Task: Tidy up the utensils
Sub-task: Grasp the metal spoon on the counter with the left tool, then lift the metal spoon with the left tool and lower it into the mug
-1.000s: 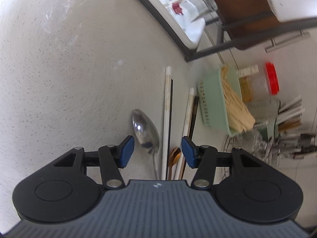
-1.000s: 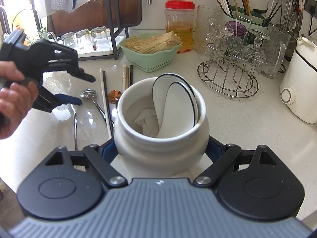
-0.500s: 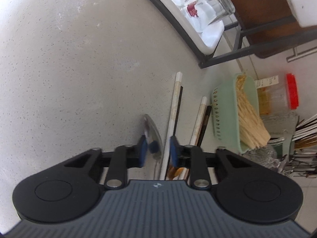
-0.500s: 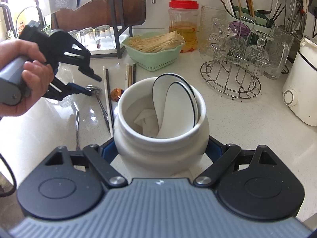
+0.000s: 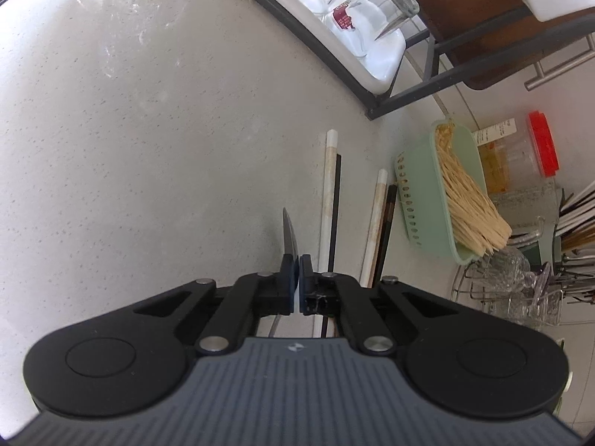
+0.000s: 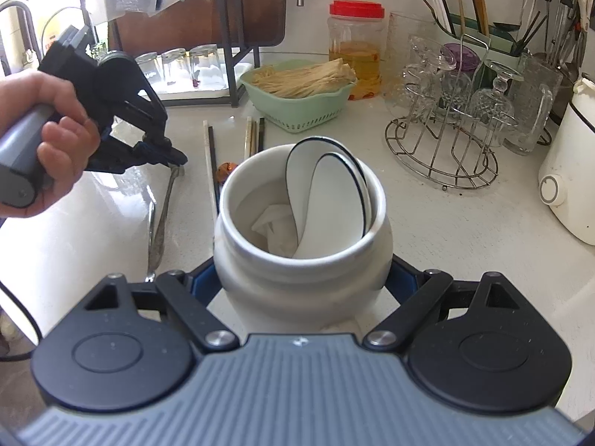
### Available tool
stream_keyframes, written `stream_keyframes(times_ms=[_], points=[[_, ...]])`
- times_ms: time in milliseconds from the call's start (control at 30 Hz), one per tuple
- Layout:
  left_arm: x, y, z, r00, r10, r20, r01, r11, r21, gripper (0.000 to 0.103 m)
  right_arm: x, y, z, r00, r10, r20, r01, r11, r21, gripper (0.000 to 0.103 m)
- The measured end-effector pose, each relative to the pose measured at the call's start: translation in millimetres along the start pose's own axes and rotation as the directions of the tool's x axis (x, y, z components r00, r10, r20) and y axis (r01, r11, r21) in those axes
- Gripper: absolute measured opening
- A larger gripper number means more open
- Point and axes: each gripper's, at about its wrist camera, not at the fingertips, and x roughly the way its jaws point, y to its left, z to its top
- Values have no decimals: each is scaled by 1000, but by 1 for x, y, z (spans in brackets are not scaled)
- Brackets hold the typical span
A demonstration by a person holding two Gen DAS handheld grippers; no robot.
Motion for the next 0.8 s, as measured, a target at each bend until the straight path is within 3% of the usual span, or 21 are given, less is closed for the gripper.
stream_keyframes(times_ms=[233,433,667,800], points=[[-19,-8,-8,998,-59,4,59,998,30,2,1,0,1,1000,-2,-4,2,1000,-1,91],[-44,-36,-17,990,-138,13,136,985,110,2,1,3,1,1000,-15,-6,15,1000,7,91],[-76,-76,-29,969,-244,27,232,947,223,2,0,4,-1,1000,-17,8,17,1000,10,91],[-90,-106,-42,951,-307,31,284,912,298,2,0,3,-1,1000,-10,11,10,1000,4,91]])
